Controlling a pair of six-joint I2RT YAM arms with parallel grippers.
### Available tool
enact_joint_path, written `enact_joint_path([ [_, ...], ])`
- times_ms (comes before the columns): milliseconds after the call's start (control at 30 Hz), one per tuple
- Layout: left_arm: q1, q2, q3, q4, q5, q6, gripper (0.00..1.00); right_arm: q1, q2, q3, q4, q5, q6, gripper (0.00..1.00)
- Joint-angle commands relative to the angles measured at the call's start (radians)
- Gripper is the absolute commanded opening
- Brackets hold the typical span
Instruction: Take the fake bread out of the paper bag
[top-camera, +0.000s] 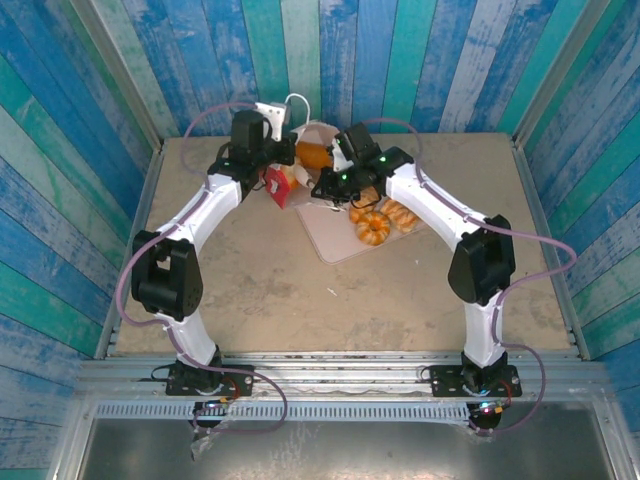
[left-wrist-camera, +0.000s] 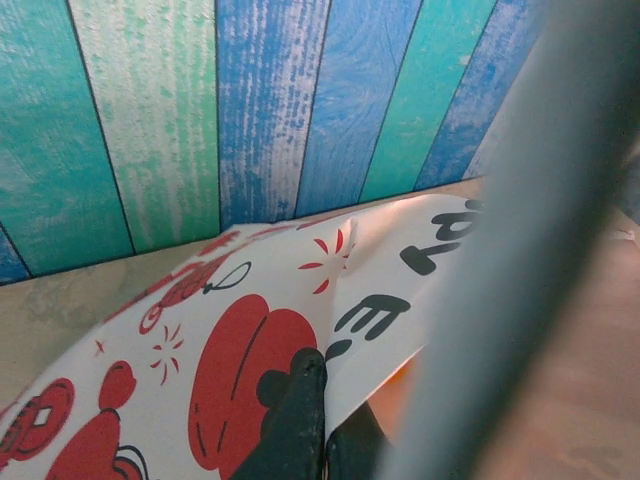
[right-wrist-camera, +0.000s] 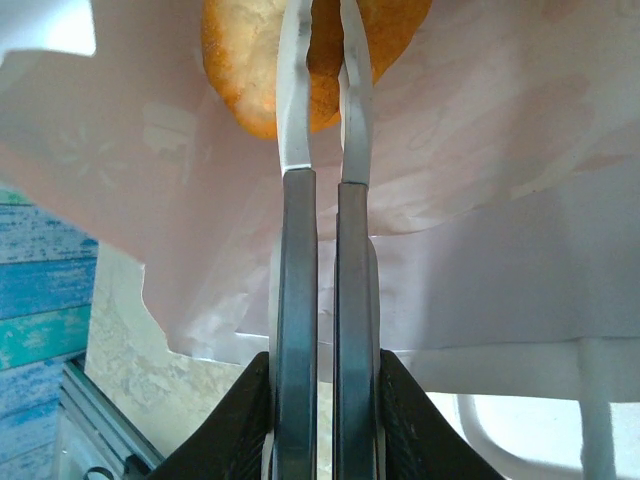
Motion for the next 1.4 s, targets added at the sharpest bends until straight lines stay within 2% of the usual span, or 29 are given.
enact_joint_path([
  [0,0.003,0.01,0.014,-0.022,-0.08,-0.003,0.0,0.007,-0.085,0.025,-0.01,0.027,-0.079,0.01],
  [167,0.005,0.023,0.026,-0.017,-0.129,-0.014,0.0,0.014,-0.125,0.034,-0.064,0.032,-0.144,0.01],
  [500,0.005,0.024,0.052,-0.018,-0.138,0.025,0.0,0.008,-0.174,0.017,-0.117,0.141,-0.173,0.01],
  [967,0.005,-0.009,0.069,-0.075,-0.247,0.132,0.0,-0.006,-0.14,0.121,-0.098,0.063,-0.203,0.01],
  [1367,0.025,0.06,0.257,-0.15,-0.383,0.303,0.0,-0.05,-0.172,0.126,-0.089,0.056,-0.235,0.01],
])
